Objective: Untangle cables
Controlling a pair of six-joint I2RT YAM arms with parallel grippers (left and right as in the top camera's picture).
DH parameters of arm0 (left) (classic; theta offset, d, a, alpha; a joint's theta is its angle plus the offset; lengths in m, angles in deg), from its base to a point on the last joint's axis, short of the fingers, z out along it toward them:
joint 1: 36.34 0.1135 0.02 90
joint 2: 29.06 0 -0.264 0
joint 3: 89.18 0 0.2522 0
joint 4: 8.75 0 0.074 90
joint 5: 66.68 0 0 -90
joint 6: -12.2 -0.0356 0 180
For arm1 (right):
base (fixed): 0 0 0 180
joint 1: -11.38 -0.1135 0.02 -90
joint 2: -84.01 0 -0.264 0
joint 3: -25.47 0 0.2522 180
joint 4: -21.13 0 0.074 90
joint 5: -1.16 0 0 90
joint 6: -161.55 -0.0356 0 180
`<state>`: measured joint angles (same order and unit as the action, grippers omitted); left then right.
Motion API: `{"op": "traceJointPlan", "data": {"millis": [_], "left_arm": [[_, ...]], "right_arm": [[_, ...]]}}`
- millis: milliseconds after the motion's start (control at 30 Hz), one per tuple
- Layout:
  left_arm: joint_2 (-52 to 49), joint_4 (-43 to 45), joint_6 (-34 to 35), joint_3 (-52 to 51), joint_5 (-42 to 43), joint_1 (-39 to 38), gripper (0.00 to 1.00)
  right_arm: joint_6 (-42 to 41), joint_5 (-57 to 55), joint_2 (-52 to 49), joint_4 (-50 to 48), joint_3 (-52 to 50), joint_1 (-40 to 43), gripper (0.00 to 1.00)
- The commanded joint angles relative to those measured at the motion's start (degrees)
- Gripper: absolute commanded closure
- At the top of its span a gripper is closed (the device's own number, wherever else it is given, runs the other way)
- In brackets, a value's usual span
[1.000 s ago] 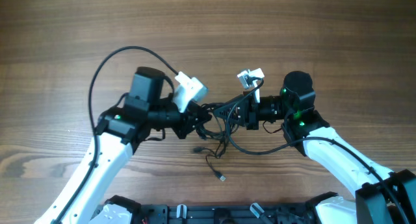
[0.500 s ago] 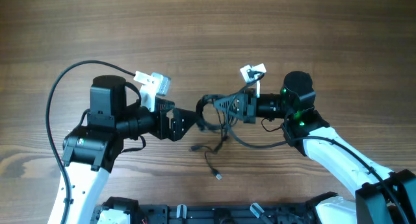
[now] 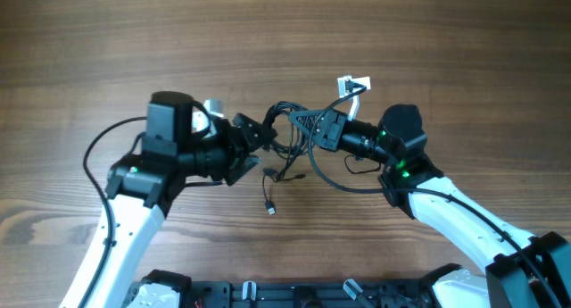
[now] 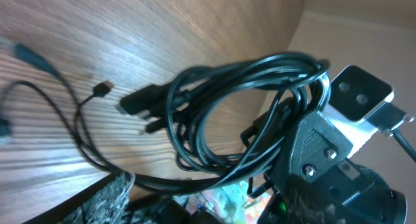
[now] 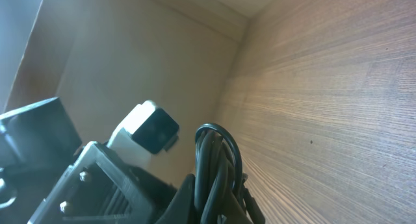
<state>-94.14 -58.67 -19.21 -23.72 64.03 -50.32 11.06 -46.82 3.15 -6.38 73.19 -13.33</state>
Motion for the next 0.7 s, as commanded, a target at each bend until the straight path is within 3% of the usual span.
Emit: {"op": "traceJointPlan", "data": {"millis": [0,33,200,400,467,500,600,667], "left_arm": [[-1.25,0.17,15.26,0.37,-8.92,-4.31,0.23],[-1.62,0.37,20.17,0.37,-10.80,-6.03,0.25],[-2.71,0.87,28.11,0.37,-18.03,-10.25,0.40],[-6.08,7.72,30.84,0.37,-22.77,-14.34,0.60],[-8.00,11.21,30.80,0.37,-22.84,-15.78,0.74],[-8.70,11.58,30.80,0.37,-23.04,-15.96,0.91],[-9.92,10.05,26.10,0.37,-24.35,-15.43,0.96],[-9.27,9.68,18.27,0.39,-24.24,-14.27,0.96]], "right_arm": [[-1.42,0.07,-0.42,-0.68,0.20,-0.26,0.96],[-1.44,0.42,-0.42,-0.68,0.20,-0.24,0.96],[-1.64,0.66,-0.42,-0.70,0.20,-0.24,0.95],[-1.64,1.92,-0.42,-0.70,0.20,-0.24,0.96],[-1.60,1.92,-0.42,-0.68,0.20,-0.24,0.95],[-1.29,1.92,-0.42,-0.70,0.20,-0.24,0.95],[4.31,4.11,-0.42,-0.63,0.20,1.40,0.75],[8.00,7.23,-0.42,0.59,0.20,3.72,0.41]]}}
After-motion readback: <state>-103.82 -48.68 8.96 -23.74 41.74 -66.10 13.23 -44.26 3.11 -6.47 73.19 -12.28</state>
